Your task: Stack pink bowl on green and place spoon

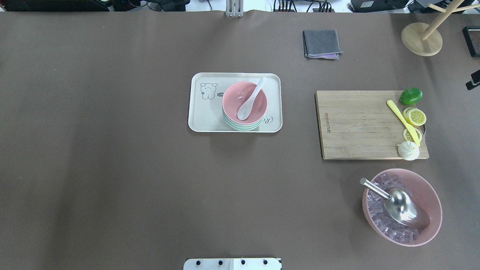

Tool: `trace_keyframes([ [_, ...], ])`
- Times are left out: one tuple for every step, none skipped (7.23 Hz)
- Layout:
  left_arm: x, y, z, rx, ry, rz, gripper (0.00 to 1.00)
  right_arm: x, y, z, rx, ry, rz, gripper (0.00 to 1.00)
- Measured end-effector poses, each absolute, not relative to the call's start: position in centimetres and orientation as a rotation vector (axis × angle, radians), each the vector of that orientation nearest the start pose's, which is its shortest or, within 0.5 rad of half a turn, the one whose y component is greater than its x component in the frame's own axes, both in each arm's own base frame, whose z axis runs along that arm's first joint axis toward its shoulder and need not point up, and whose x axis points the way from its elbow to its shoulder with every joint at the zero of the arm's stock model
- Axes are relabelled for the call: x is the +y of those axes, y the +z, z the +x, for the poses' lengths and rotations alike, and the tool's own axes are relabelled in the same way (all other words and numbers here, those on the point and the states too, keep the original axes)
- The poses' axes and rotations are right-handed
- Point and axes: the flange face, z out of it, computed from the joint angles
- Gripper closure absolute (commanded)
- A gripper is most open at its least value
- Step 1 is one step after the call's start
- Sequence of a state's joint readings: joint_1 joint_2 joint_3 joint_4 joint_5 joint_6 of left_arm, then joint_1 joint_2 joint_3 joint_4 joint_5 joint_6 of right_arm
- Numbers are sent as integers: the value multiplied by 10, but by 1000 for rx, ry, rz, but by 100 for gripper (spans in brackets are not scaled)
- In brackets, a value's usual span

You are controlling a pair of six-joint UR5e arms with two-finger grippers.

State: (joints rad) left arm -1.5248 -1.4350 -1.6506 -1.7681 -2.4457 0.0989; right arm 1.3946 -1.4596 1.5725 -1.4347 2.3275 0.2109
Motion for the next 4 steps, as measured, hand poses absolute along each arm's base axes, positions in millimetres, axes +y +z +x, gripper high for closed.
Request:
trace_keyframes([
  [-442, 656, -41, 870, 185, 157, 2, -554, 589, -25, -786, -69, 94, 0],
  [-442, 654, -44, 870, 178, 161, 2, -553, 591, -21, -800, -73, 95, 0],
  [-444, 652, -46, 869, 175, 167, 2, -551, 591, -19, -820, -74, 91, 0],
  [-446, 651, -47, 867, 173, 170, 2, -549, 593, -17, -830, -71, 88, 0],
])
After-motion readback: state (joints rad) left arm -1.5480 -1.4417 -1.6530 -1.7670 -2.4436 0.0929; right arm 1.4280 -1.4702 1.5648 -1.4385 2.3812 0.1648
